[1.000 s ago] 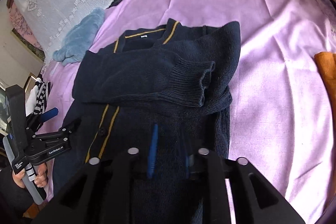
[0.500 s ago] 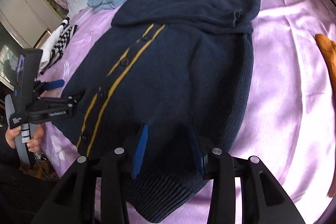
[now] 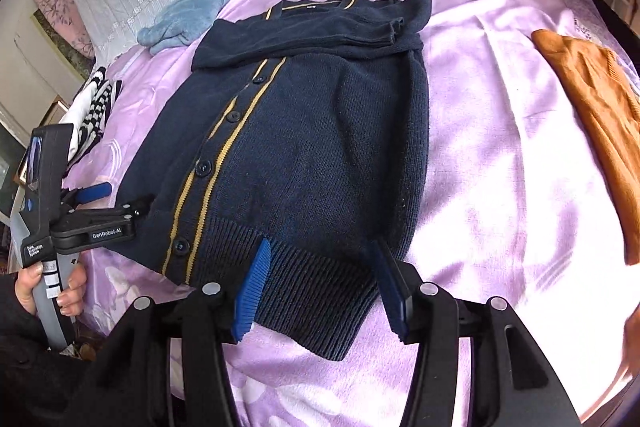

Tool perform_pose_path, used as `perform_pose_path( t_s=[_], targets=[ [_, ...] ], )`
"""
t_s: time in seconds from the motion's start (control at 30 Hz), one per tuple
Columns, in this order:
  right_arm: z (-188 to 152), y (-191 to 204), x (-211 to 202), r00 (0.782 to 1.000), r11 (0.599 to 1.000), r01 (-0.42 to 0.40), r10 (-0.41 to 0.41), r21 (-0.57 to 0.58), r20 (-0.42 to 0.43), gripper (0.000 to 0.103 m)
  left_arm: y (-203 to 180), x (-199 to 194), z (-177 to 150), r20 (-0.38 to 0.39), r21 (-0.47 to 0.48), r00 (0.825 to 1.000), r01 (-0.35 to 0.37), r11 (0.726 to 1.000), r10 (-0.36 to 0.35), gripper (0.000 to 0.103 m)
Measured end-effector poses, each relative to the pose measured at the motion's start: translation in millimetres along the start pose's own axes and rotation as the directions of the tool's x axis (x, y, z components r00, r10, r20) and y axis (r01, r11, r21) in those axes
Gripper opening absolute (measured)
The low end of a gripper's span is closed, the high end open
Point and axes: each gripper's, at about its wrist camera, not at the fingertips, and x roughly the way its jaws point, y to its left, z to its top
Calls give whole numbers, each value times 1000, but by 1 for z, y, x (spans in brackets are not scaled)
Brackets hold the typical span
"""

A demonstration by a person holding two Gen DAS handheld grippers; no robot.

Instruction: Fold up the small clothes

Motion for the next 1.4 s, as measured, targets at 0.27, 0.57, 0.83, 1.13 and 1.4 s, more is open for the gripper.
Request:
perform_pose_path(
  t_s=[0.27,0.57,0.83,1.13,1.4],
  targets=[
    [-9,9,9,1000,1000,26,-26,14,-4,64,-6,-14,-12,19,56,999,33,998,-34,96],
    [-33,-5,32,997,992,-32,40,120,-71,100,19,-8,-18,-31,-19,982,187,982,-188,96],
    [-56,27,35,994,991,109,-110,-75,0,100,32,-14,-27,-30,18,951,310,951,-309,96],
    [-47,-29,9,984,931,-180,175,318,45,92,21,-8,-20,-72,16,897,438,899,-435,95],
    [-47,-46,19,968,905,-242,251,349,20,51,38,5,-10,-53,-77,855,512,855,-517,79]
  ],
)
